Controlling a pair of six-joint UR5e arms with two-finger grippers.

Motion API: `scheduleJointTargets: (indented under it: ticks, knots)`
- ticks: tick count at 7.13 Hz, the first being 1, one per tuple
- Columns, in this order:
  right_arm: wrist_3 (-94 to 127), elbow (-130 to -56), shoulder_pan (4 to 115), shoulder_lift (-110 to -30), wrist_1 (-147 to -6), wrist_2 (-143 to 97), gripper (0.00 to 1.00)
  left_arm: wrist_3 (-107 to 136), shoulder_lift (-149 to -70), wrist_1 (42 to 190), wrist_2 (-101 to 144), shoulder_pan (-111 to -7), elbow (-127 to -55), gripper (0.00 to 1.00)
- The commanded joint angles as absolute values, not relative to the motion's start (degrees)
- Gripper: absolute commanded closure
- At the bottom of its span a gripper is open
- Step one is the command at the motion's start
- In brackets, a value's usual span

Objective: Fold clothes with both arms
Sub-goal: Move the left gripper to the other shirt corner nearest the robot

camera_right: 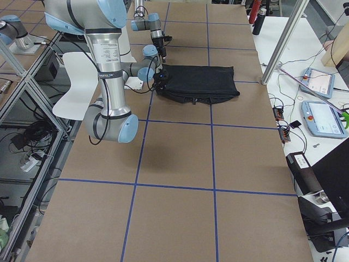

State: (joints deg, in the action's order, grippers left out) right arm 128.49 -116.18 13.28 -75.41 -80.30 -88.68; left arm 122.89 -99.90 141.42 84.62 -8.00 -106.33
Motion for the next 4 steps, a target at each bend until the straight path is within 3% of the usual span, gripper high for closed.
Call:
scheduleJointTargets:
  ticks: [1,4]
  knots:
    - [128.50,-116.10,13.27,-75.32,-80.24,-88.68,1.00,123.83,-99.93,141.42,84.55,-7.56,-106.17,0.26]
    - [128.50,-116.19,13.27,-75.32,-80.24,-88.68,1.00,124.10,-100.19,141.42,84.64,-7.21,-105.91,0.36]
